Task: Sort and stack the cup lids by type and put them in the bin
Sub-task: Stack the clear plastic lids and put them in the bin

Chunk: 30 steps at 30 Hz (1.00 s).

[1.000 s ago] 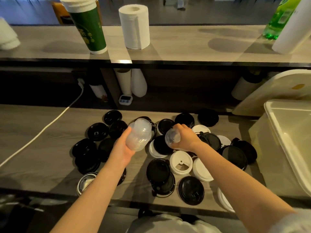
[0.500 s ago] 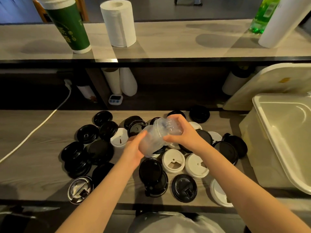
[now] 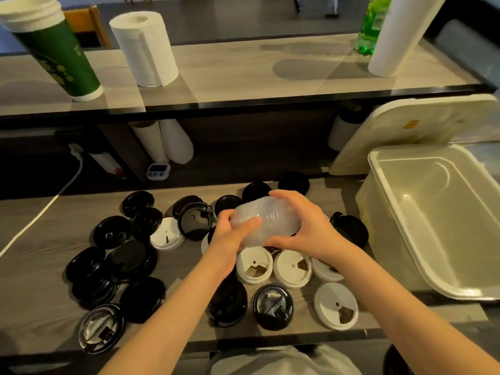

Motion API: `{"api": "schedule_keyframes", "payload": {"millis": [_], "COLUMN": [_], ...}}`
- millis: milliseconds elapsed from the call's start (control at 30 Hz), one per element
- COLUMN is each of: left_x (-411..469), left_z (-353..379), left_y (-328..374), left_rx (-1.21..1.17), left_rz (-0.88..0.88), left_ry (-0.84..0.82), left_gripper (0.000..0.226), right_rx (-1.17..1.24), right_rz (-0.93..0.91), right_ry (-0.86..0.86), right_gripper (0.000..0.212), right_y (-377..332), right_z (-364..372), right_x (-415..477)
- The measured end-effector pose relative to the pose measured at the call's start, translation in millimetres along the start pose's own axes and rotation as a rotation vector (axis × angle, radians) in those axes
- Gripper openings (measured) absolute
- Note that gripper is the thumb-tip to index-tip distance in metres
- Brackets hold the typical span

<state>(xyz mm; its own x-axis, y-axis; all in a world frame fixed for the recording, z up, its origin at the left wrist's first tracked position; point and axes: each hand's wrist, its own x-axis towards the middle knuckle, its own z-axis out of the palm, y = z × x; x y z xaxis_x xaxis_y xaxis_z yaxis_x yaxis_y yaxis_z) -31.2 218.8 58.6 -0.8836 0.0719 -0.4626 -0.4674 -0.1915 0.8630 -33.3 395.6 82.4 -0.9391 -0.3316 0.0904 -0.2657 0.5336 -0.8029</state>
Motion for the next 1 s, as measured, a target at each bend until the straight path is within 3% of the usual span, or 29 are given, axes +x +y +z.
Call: {"api": "schedule_keyframes", "payload": {"millis": [100,233,333,500,600,667,800,1000], "left_x": [-2,-1,2,4,5,7,15,35], "left_z": [26,57,81,130,165,186,221,272], "left_y": [8,16,21,28,34,35,34,42], "left_rx": [0.04,0.075,0.078,0.29,0.512,0.556,0.611,0.76], "left_rz": [0.081,0.175,0.242,0.36,0.398,0.398,0.435,0.298], "left_ry": [-0.053,-0.159,-0.251,-0.336,-0.311,-0.318,-0.336,-0.433], "left_gripper": [0.069,0.07,0.073,0.073,0.092,0.087,0.057,0.07], "right_rx": [0.133,0.59,0.788,0.843,0.846,0.818,0.768,0.788], "right_rz": [0.015,0.168,0.209,0.167,0.163,0.168,0.2,0.325], "right_ry": [0.052,0.1,0.13,0.341,0.464,0.521,0.657,0.781], "right_gripper": [0.089,0.084,0.088,0.071,0.088,0.088,0.069,0.06], "right_y": [5,11,19,32,42,49,64,84], "right_z": [-22,-49,-64,-92,-113,-126,-147,-175], "right_x": [-17,-34,-48,-64,-73,-80,-88,-90]}}
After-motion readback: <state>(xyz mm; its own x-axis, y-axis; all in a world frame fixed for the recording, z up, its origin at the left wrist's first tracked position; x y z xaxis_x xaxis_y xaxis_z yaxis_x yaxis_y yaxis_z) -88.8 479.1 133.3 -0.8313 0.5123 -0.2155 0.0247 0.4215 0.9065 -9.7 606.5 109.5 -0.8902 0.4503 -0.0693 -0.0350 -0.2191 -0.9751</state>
